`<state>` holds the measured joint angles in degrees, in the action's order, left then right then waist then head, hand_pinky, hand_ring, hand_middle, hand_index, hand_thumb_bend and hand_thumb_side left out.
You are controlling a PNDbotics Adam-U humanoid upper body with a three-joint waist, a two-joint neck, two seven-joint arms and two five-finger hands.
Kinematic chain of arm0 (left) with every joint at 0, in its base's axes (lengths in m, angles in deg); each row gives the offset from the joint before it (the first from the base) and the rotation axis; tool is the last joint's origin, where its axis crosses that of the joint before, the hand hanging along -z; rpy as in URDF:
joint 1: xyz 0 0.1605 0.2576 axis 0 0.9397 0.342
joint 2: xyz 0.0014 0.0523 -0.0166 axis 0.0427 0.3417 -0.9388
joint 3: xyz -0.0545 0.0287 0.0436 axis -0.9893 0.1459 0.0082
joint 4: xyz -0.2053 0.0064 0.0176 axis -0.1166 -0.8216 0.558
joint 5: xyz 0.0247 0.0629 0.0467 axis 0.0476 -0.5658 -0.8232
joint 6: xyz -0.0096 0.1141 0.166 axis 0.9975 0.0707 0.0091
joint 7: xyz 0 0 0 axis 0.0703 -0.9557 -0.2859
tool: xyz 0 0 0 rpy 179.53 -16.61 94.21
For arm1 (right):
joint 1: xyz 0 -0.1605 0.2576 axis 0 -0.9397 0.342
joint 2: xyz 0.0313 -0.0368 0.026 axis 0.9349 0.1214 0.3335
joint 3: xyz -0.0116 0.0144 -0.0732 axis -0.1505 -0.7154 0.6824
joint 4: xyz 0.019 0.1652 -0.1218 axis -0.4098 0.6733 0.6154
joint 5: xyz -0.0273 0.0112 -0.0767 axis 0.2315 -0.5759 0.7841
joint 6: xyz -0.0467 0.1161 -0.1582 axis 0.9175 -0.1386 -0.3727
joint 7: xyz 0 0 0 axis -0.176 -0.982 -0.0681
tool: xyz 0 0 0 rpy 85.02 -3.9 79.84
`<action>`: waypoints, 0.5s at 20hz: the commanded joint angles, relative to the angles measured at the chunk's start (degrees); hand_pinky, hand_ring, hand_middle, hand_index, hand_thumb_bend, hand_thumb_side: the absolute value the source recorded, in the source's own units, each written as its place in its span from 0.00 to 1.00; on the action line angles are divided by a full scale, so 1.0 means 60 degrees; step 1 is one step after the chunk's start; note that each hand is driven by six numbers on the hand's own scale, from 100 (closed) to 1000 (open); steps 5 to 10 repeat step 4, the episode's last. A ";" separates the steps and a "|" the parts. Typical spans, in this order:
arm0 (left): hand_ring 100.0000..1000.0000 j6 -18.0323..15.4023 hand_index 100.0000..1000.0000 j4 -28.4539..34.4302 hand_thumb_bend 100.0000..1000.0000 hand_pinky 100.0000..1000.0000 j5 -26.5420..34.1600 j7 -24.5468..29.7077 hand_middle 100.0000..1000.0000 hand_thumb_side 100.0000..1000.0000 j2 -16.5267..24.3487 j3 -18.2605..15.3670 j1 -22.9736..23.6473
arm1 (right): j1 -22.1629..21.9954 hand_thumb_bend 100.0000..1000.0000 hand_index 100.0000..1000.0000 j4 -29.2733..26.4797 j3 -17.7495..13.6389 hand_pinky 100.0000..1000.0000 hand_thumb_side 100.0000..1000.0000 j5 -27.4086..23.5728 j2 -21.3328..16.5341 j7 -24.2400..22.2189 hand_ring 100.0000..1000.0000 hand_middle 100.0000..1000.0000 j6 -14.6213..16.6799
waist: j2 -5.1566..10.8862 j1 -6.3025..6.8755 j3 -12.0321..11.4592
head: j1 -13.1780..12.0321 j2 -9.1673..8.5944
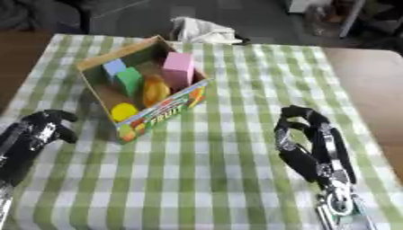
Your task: Pick up objects on the table and place them in the box.
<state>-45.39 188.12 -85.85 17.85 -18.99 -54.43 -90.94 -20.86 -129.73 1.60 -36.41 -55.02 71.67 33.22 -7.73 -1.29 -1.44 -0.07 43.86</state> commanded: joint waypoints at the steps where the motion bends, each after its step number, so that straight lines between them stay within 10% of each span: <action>1: 0.46 -0.0023 0.66 0.0200 0.00 0.54 0.0057 -0.0065 0.61 0.62 0.0062 -0.0059 -0.0060 | 0.0216 0.00 0.65 -0.0024 -0.0005 0.71 0.05 0.0111 -0.0037 -0.0012 0.88 0.56 0.0087 | 0.0028 0.0099 0.0123 | -0.0187 0.0043; 10: 0.46 -0.0038 0.66 0.0216 0.00 0.54 0.0073 -0.0087 0.61 0.62 0.0057 -0.0068 -0.0112 | 0.0272 0.00 0.65 0.0019 0.0014 0.71 0.06 0.0125 -0.0033 0.0001 0.88 0.56 0.0089 | -0.0027 0.0154 0.0220 | -0.0318 0.0043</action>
